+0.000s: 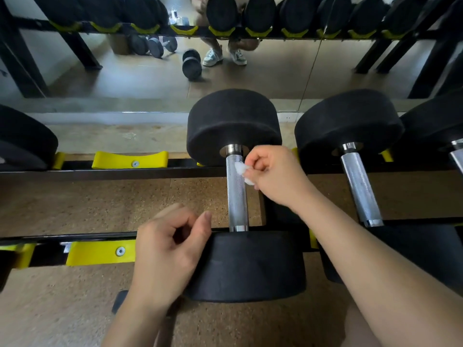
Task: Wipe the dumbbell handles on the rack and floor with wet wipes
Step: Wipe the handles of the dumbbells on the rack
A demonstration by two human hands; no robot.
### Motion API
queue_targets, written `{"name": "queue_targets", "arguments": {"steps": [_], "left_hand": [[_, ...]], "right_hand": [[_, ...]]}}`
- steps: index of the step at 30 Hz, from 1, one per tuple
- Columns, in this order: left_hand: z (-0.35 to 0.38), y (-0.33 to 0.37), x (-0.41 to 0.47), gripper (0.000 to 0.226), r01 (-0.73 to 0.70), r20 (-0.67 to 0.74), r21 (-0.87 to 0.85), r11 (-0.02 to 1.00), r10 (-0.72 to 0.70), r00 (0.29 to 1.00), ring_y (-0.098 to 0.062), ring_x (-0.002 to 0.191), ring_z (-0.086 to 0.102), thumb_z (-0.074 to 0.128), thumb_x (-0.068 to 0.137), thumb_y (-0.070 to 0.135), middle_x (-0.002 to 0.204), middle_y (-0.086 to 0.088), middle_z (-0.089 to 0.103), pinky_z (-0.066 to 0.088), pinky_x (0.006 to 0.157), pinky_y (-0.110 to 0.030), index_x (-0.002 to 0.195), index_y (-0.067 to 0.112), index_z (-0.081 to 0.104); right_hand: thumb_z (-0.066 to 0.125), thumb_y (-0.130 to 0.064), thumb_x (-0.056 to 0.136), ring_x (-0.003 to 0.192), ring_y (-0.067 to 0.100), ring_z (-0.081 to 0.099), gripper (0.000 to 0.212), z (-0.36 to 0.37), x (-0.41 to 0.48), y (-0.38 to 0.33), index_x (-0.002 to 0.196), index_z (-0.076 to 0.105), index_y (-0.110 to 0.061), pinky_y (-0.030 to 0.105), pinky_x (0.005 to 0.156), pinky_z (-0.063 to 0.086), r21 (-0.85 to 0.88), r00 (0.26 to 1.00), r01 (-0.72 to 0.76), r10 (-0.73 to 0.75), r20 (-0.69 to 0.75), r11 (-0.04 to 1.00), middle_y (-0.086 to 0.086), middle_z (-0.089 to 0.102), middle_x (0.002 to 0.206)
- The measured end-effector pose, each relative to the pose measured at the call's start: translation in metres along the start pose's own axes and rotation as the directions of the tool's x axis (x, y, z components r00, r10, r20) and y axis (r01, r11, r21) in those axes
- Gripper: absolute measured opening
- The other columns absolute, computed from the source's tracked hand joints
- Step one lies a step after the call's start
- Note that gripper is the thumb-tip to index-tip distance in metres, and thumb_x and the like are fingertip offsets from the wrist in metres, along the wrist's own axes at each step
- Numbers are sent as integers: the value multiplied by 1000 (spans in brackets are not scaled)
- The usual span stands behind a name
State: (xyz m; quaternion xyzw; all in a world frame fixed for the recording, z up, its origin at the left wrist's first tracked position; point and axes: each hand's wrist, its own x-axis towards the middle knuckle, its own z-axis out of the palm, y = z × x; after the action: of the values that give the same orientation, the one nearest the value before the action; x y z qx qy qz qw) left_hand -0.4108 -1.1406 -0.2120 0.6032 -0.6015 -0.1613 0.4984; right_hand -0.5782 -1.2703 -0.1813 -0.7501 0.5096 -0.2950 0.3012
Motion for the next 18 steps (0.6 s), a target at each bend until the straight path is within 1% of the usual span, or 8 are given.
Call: {"name": "queue_targets", "arguments": {"steps": [4,7,8,9,12,13,16,18], "left_hand": [[-2,4,12,49,72,120,48,996,-77,990,-14,54,44,54,80,52,53,-3,47,34,52,-29,53,11,50],[0,14,42,27,58,289,202,978,-116,950,-8,57,51,61,80,51,61,7,60,38,53,-21,71,26,66],[2,17,54,13,40,313,240,970,-116,943,-4,60,54,67,79,46,64,12,61,39,56,-17,77,33,67],[4,19,67,11,23,322,276,961,-115,940,-1,63,55,73,76,40,66,15,62,39,59,-16,83,36,65],[22,22,92,43,64,385,351,934,-206,899,-7,69,58,83,65,46,74,10,62,45,63,-27,92,30,54],[31,24,96,54,66,403,415,907,-248,881,-13,73,58,83,63,53,79,8,62,43,63,-30,94,25,49],[52,24,100,60,10,295,599,801,-231,927,-22,78,58,73,67,65,82,2,59,37,61,-31,92,19,45],[57,19,102,51,-3,217,587,810,-153,964,-26,75,60,72,70,63,73,0,57,37,58,-31,79,21,44]], "right_hand": [[74,-12,82,59,7,64,24,-1,-28,6,69,64,-30,29,66,57,23,973,-58,52,225,998,-7,65,61],[72,-16,83,51,9,56,13,5,-11,1,71,69,-17,21,57,47,98,999,1,4,-42,995,0,65,59],[71,-16,84,50,9,53,13,6,-9,-1,71,69,-15,18,55,43,115,997,13,-4,-82,993,2,64,58],[71,-18,85,49,5,50,14,6,-10,0,71,69,-16,17,55,40,118,999,12,-6,-52,993,0,63,57],[73,-26,83,53,8,53,15,2,-35,9,69,69,-23,24,57,46,100,975,-84,61,212,991,-4,62,59],[73,-24,83,55,11,56,15,1,-40,14,69,69,-21,27,60,47,115,978,-121,99,185,986,0,64,62],[70,-17,87,69,8,62,9,4,-38,26,78,68,-20,29,67,51,280,969,-224,245,-41,933,-2,66,74],[66,-16,89,80,12,63,5,8,-33,28,86,65,-20,34,74,55,326,949,-280,311,-49,903,-4,65,85]]}}
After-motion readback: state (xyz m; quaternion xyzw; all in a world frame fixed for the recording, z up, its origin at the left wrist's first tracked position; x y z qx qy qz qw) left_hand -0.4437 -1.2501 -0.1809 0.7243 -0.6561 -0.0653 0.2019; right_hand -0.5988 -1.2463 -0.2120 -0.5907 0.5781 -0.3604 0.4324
